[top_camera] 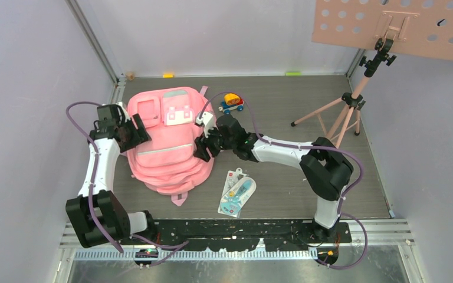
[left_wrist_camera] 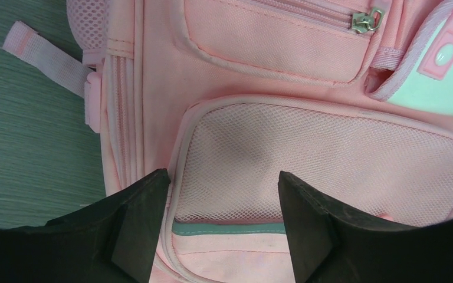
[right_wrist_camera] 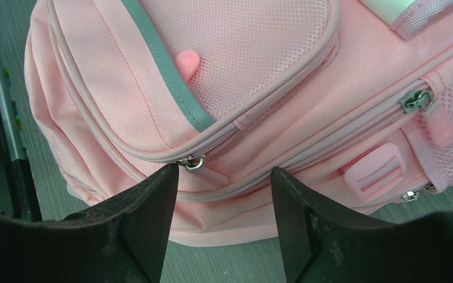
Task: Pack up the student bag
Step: Unzip the student bag at the center of the board.
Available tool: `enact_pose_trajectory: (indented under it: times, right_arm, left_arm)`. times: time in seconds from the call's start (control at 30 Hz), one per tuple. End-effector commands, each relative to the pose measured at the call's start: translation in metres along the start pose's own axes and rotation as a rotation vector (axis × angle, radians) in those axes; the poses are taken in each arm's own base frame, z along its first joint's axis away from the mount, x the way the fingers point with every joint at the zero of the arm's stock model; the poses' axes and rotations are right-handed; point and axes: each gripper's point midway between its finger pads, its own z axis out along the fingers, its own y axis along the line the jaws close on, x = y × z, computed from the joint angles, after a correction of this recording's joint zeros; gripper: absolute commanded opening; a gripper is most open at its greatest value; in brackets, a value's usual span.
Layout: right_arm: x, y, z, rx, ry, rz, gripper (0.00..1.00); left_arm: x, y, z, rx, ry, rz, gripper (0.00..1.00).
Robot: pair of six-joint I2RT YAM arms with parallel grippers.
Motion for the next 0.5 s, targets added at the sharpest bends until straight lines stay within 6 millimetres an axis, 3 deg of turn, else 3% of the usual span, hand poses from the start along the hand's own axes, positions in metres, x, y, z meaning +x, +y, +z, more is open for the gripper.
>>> enact_pose_trajectory:
  times: [0.0,0.13,0.23,0.47]
  right_arm:
    - [-0.022,0.014,0.009,-0.038,-0.058,-0.044,0.65]
    - [-0.02,0.012,0.01,-0.016,-0.047,-0.057,0.65]
    - [-0.019,0.012,0.011,0.029,-0.043,-0.107,0.64]
    - [-0.025,0.009,0.008,0.12,-0.084,-0.14,0.45]
  left_arm:
    - [-0.001,0.01,-0.01,-0.059,-0.013,0.015,0.73]
    - [0.0,0.015,-0.011,-0.081,-0.027,0.02,0.77]
    - [0.003,0.016,-0.006,-0.085,0.002,0.02,0.75]
    - [0.012,0.007,0.001,-0.028,0.047,0.008,0.41]
